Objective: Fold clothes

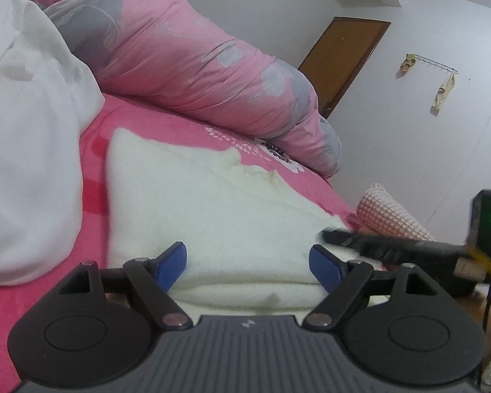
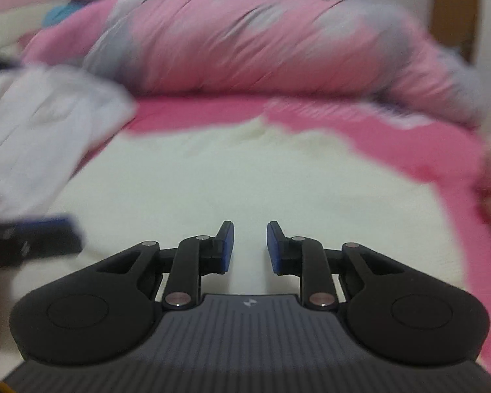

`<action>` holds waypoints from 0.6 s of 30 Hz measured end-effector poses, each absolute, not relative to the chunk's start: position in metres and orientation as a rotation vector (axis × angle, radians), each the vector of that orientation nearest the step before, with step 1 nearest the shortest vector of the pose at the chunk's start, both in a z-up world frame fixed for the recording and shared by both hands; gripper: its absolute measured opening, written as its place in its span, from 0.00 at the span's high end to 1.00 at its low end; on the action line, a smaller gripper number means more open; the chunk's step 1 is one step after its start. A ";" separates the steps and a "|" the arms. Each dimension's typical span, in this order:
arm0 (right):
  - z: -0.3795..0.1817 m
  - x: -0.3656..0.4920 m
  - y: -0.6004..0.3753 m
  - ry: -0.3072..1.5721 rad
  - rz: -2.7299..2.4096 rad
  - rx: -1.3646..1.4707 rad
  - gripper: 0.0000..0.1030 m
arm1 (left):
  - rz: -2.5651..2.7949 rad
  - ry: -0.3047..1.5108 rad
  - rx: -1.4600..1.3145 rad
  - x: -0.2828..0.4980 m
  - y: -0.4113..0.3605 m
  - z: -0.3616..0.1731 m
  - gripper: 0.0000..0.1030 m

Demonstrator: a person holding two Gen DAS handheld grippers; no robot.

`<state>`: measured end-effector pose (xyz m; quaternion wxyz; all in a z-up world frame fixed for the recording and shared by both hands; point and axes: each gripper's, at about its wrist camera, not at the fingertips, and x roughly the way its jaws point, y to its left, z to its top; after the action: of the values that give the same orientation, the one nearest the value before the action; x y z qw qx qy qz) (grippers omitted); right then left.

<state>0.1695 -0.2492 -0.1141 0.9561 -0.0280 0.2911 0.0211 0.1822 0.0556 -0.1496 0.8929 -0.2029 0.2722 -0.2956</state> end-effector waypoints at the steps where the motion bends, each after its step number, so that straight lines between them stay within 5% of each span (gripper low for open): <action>1: -0.113 0.167 -0.260 0.574 -0.016 -0.028 0.80 | -0.612 0.566 -0.419 0.183 0.055 -0.150 0.19; 5: -0.147 0.171 -0.296 0.677 -0.124 0.062 0.79 | -0.612 0.567 -0.417 0.184 0.054 -0.149 0.19; 12: -0.118 0.160 -0.301 0.571 -0.233 0.063 0.79 | -0.611 0.568 -0.417 0.184 0.053 -0.150 0.19; 18: -0.129 0.158 -0.322 0.676 -0.254 0.166 0.77 | -0.617 0.567 -0.436 0.186 0.054 -0.151 0.19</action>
<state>0.1576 -0.3216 -0.1288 0.9321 0.0812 0.3304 -0.1241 0.1862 0.0545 -0.1511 0.8905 -0.2101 0.2732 -0.2970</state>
